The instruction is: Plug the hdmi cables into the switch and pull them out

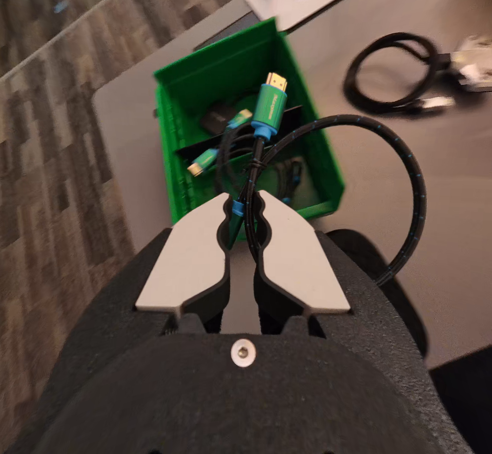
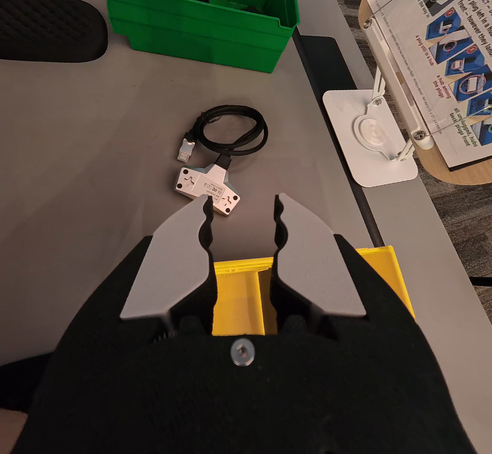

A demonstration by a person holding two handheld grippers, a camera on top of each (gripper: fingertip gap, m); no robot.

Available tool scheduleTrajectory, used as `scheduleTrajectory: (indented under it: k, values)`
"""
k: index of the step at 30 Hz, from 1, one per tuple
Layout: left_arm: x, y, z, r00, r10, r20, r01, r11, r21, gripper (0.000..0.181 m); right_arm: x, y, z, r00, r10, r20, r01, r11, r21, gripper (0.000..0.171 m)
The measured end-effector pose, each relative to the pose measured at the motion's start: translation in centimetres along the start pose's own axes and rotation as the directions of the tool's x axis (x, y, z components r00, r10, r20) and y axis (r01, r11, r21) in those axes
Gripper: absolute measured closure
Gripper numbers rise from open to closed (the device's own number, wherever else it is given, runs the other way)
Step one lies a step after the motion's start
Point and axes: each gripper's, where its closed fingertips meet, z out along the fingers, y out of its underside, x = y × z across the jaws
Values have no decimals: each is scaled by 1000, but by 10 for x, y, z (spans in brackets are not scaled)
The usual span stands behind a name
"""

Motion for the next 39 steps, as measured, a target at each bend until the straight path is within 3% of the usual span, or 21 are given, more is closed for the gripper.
scheduleTrajectory:
  k: [5, 11, 17, 19, 21, 24, 26, 28, 31, 35, 39]
  values:
    - [94, -26, 51, 979, 146, -144, -154, 987, -46, 166, 2, -1, -7, 1000, 2, -14, -2, 1000, 17, 127]
    - [220, -7, 138, 919, 167, -356, -221, 968, -116, 166, 1, -5, -17, 1000, -5, -24, 6, 999, 46, 127]
    - [267, 8, 182, 878, 239, -416, -318, 939, -133, 162, 1, -4, -19, 1000, -7, -22, 8, 999, 47, 128]
    - [258, -1, 173, 886, 278, -370, -331, 940, -87, 146, 3, -3, -20, 1000, -4, -26, 5, 999, 46, 127]
    - [229, -15, 149, 912, 292, -289, -314, 949, -31, 144, 4, -2, -22, 999, 2, -34, 0, 999, 48, 127]
    - [122, -30, 98, 978, 206, -5, -206, 978, 34, 141, 6, -2, -26, 999, 7, -42, -4, 998, 58, 127]
    - [44, -17, 66, 994, 29, 110, -33, 999, 35, 126, 7, -3, -28, 999, 9, -49, -6, 998, 64, 127]
    - [0, 6, 53, 984, -175, 29, 175, 985, 3, 127, 7, -4, -27, 999, 8, -50, -5, 998, 64, 127]
    - [-13, 26, 55, 902, -372, -220, 365, 928, -72, 125, 5, -4, -23, 999, 2, -44, 0, 999, 48, 127]
    - [-35, 54, 86, 922, -361, -140, 335, 925, -178, 105, 2, -1, -16, 1000, -7, -30, 8, 1000, 19, 127]
    - [-27, 75, 114, 933, -330, -142, 268, 903, -336, 90, 2, 0, -13, 1000, -5, -25, 6, 1000, 12, 127]
